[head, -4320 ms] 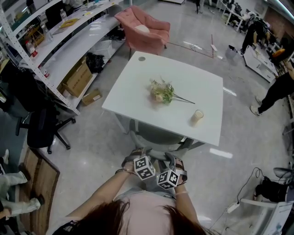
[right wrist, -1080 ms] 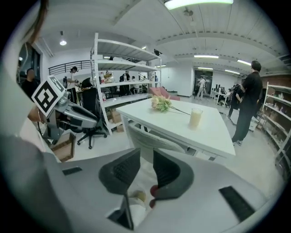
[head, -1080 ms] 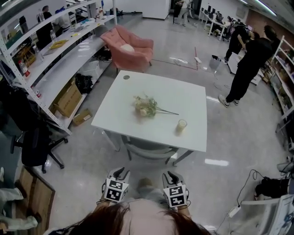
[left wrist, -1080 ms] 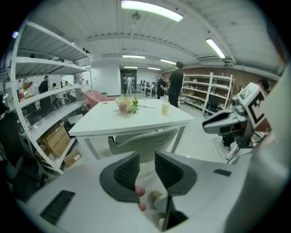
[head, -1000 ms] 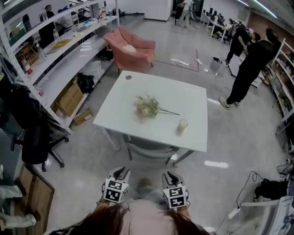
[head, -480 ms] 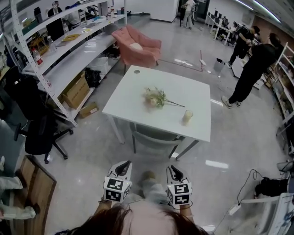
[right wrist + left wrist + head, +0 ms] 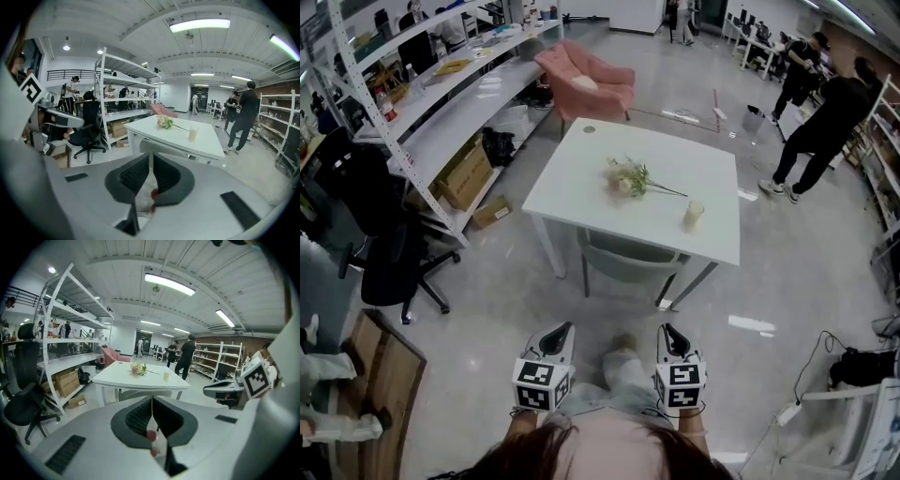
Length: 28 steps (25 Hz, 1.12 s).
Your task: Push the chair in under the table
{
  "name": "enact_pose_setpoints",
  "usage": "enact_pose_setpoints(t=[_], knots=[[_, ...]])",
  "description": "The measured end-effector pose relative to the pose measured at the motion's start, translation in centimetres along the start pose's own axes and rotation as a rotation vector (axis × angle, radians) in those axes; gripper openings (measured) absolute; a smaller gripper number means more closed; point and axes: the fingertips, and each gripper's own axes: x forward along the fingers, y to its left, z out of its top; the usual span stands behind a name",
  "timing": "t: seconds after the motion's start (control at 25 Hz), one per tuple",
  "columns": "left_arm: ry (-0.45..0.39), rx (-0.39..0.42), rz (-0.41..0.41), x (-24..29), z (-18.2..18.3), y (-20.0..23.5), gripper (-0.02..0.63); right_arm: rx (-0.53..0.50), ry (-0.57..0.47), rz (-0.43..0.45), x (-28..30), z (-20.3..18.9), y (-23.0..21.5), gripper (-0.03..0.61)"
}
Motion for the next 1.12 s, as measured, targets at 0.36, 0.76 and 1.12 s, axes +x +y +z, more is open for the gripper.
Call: enact_pose_setpoints(t=[0.36,0.76,1.12], knots=[[0.004,0.003,0.028,-0.5,0.1,-1.4,0.014,-0.032,-0.002,0.014,-1.0,-0.4,-0.2,0.029],[0.004,-0.004,-0.003,2.2,0.8,-8.3,0.014,-0.077,-0.021,0.083,-3.1,-0.7,-3.3,0.025],[0.046,0.016,-0.049,3.0,-0.5,-12.4,0.014,-0.088,-0.006,0.109,-5.2,-2.3,-4.4,0.025]])
